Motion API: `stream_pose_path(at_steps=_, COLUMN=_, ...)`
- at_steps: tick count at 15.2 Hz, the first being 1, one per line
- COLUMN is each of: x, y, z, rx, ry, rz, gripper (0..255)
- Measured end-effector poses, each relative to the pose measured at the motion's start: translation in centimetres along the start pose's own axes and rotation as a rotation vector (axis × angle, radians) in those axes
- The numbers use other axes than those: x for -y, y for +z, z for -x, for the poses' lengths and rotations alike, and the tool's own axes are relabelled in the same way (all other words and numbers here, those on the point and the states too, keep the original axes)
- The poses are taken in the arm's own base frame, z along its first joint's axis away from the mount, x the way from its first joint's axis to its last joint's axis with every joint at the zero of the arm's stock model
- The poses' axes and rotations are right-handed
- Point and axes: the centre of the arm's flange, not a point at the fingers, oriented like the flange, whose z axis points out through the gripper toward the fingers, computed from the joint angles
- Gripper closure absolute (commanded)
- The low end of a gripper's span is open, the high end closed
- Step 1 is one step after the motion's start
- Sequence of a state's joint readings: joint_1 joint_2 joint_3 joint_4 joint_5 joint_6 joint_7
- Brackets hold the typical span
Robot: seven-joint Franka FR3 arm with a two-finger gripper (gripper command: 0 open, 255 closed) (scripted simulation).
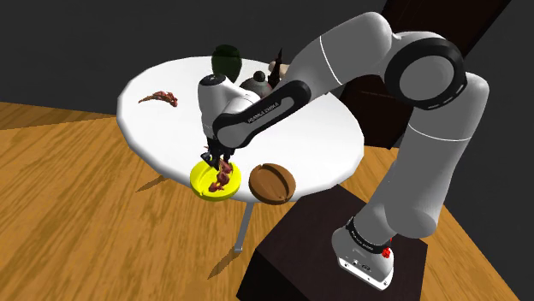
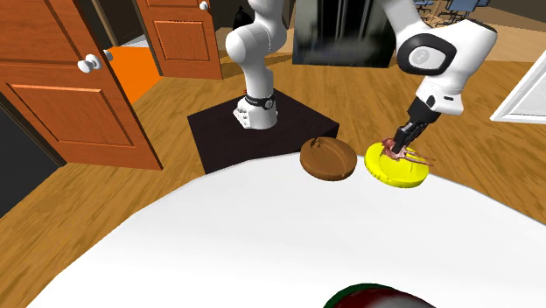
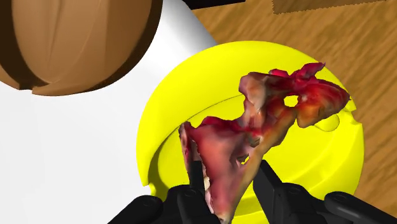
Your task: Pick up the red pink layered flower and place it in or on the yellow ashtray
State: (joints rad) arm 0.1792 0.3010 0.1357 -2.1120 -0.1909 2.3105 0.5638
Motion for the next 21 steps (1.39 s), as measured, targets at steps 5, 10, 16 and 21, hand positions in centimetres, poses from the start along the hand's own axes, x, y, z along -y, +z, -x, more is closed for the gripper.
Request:
stream_pose_path(at_steps=5, x=-0.3, y=1.2, z=-0.2, rx=-0.004, ry=0.006, rz=0.000, gripper=255)
stream_pose_path(at_steps=10, x=-0.1, y=1.5, z=0.0, rx=-0.001, ry=0.002, rz=0.000, gripper=0)
stream_pose_path(at_steps=16, x=0.4, y=1.0, z=0.0, rx=0.003, ry=-0.003, rz=0.000, gripper=0)
stream_pose_path(at_steps=21, x=0.3, y=-3.2, z=0.1, rx=0.002, ry=-0.003, rz=0.000, gripper=0)
